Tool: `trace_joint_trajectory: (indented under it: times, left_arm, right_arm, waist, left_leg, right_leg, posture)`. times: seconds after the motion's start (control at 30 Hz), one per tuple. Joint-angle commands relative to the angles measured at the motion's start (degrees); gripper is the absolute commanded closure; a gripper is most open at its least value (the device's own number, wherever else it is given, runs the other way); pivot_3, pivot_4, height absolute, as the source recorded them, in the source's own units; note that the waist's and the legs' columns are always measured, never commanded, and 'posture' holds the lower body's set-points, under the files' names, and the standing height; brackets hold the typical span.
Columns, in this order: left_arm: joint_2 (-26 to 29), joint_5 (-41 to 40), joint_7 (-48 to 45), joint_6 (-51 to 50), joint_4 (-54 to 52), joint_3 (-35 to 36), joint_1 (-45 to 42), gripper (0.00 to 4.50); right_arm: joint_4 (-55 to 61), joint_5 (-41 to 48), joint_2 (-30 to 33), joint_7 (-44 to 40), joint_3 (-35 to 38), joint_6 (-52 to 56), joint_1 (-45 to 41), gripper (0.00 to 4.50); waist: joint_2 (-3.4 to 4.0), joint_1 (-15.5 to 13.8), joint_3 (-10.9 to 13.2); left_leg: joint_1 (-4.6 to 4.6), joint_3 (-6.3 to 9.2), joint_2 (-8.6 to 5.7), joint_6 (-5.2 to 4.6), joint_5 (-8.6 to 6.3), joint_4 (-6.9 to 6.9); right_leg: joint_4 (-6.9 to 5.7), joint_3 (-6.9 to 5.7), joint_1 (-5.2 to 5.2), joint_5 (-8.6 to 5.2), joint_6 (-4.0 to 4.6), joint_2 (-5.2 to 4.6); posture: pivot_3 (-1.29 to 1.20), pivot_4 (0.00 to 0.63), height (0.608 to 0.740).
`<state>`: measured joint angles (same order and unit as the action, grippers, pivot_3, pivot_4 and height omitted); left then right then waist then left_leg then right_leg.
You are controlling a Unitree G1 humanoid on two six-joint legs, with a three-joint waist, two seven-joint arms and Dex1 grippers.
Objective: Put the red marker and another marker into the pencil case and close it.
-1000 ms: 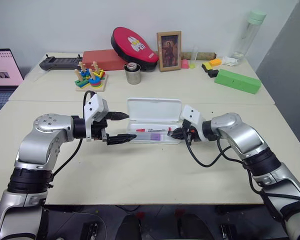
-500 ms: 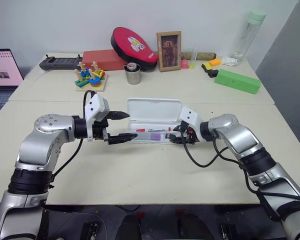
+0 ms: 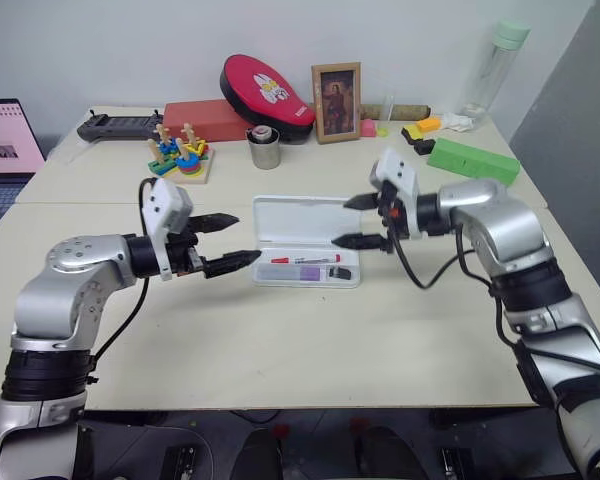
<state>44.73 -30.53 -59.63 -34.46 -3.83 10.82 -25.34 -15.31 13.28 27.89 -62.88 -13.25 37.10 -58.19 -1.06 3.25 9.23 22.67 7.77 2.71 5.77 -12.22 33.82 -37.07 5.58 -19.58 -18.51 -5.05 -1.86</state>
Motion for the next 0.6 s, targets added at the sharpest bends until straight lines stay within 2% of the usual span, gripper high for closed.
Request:
trace_joint_trajectory:
  times: [0.03, 0.13, 0.17, 0.2, 0.33, 0.6]
  left_arm:
    - [-0.31, -2.15, 3.02, -0.46, -0.58, 3.96, -1.29, 0.0]
    - [-1.28, -3.03, 5.94, -0.61, -0.65, 6.05, -1.2, 0.0]
    - [-1.61, -3.35, 6.67, -0.78, -0.76, 6.55, -1.23, 0.0]
    - [-1.79, -3.61, 7.11, -0.95, -1.02, 6.85, -1.12, 0.0]
    - [-1.86, -3.86, 8.23, -0.76, -2.6, 6.91, 0.55, 0.0]
    - [-1.5, -5.03, 9.63, -0.97, -4.25, 7.58, 2.07, 0.0]
  right_arm:
    - [-11.94, -1.93, -2.81, 3.79, 2.65, -5.42, -7.93, 0.05]
    - [-26.88, -4.51, -6.28, 9.12, 3.6, -9.11, -15.26, 0.05]
    - [-30.38, -5.05, -7.09, 10.22, 3.89, -10.73, -16.62, 0.42]
    - [-33.27, -5.59, -7.73, 10.96, 4.07, -12.21, -17.62, 0.5]
    - [-41.56, -8.42, -9.77, 13.31, 3.96, -17.55, -19.93, 1.34]
    - [-46.71, -12.33, -11.94, 13.99, 3.21, -22.11, -20.15, 3.38]
  waist:
    - [0.01, 0.08, 0.01]
    - [0.02, 0.2, 0.01]
    - [0.02, 0.22, 0.01]
    - [0.01, 0.16, 0.0]
    - [0.0, 0.1, 0.0]
    - [0.03, 0.74, 0.02]
  left_leg:
    - [0.01, -0.01, 0.0, 0.0, 0.0, 0.0]
    - [0.0, -0.02, 0.0, 0.0, 0.0, -0.01]
    - [0.0, -0.02, 0.0, 0.01, 0.0, -0.02]
    - [0.0, -0.02, 0.0, 0.01, 0.0, -0.03]
    - [0.02, -0.04, -0.01, 0.01, 0.0, -0.05]
    - [0.03, -0.08, -0.01, 0.02, 0.0, -0.08]
  right_leg:
    - [0.01, 0.01, -0.02, 0.0, 0.0, 0.0]
    - [-0.03, 0.01, -0.04, 0.01, 0.01, 0.0]
    - [-0.04, 0.0, -0.05, 0.01, 0.02, 0.0]
    - [-0.02, 0.0, -0.06, 0.05, 0.08, 0.0]
    - [0.03, -0.01, -0.05, 0.11, 0.19, -0.02]
    - [-0.04, -0.02, -0.15, 0.12, 0.2, -0.04]
  posture:
    - [0.0, 0.15, 0.74]
    - [0.0, 0.15, 0.74]
    - [0.0, 0.15, 0.74]
    - [0.0, 0.15, 0.74]
    - [0.0, 0.15, 0.74]
    - [0.0, 0.15, 0.74]
